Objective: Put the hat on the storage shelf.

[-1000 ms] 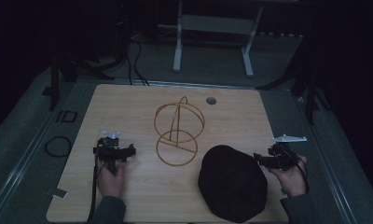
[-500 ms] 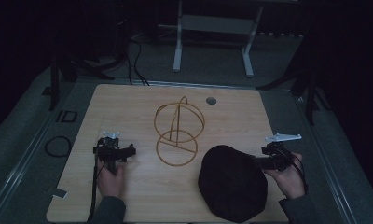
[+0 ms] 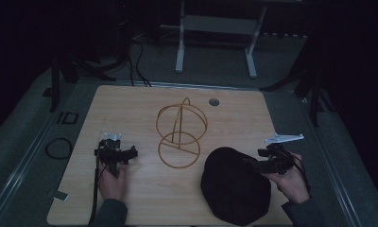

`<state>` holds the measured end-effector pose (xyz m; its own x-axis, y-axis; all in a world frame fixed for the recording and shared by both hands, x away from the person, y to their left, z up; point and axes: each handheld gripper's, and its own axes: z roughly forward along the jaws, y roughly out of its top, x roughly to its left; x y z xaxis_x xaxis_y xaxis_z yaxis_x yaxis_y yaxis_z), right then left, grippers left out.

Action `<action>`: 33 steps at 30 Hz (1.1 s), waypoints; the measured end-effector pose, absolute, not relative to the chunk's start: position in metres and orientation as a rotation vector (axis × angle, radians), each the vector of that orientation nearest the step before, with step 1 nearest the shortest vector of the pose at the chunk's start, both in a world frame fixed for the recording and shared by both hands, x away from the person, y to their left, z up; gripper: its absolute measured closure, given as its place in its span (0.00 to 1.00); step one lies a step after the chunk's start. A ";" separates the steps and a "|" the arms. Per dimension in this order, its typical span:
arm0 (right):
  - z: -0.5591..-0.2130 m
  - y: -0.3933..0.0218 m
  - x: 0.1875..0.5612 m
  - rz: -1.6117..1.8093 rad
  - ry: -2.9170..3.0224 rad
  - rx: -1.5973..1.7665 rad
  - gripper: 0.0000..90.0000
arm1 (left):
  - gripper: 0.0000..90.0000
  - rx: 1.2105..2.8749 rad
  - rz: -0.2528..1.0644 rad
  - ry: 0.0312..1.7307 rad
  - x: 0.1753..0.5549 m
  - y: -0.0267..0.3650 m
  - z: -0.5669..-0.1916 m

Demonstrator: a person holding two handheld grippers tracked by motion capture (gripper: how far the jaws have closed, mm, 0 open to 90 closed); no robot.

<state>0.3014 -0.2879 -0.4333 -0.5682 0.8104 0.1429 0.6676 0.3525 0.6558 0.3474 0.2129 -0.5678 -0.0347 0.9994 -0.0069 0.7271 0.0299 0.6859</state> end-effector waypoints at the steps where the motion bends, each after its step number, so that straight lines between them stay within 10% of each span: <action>1: -0.433 -0.286 0.301 1.025 2.415 1.329 0.21 | 0.01 1.748 0.713 1.814 0.347 0.213 -0.568; 33: -0.460 -0.225 0.284 0.706 2.536 1.228 0.10 | 0.01 1.748 0.713 1.814 0.347 0.213 -0.568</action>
